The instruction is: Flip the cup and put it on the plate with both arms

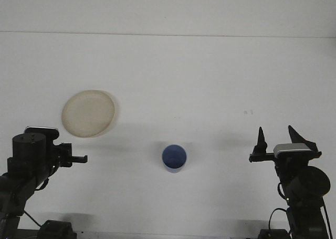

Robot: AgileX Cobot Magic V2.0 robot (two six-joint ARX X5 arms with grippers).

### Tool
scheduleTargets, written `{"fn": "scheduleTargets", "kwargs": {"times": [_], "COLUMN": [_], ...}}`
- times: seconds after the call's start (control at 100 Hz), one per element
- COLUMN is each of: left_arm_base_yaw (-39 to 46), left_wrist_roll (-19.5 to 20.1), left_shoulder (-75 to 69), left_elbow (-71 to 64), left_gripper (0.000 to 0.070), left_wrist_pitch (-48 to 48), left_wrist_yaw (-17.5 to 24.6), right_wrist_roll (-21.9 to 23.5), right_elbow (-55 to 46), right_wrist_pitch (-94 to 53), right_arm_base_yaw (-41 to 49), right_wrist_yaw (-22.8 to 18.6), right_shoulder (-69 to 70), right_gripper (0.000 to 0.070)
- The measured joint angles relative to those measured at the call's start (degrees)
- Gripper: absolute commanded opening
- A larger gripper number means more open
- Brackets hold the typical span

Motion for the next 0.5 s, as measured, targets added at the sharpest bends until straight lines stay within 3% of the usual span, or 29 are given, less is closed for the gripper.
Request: {"fn": "scheduleTargets", "kwargs": {"times": [0.06,0.12,0.5], "left_arm_base_yaw": [0.0,0.0,-1.3], "left_wrist_roll": [0.0,0.0,-0.3], "left_shoulder": [0.0,0.0,2.2], "left_elbow": [0.0,0.0,2.3], "left_gripper": [0.0388,0.0422,0.0424], "left_wrist_pitch": [0.0,0.0,-3.4], "left_wrist_yaw": [0.0,0.0,0.0], "right_wrist_roll": [0.0,0.0,0.0], "right_elbow": [0.0,0.0,0.0], "right_wrist_pitch": [0.0,0.0,0.0], "right_arm_base_yaw": [0.0,0.0,0.0], "right_wrist_yaw": [0.0,0.0,0.0], "right_shoulder": [0.0,0.0,0.0], "right_gripper": [0.0564,0.0564,0.0564]}}
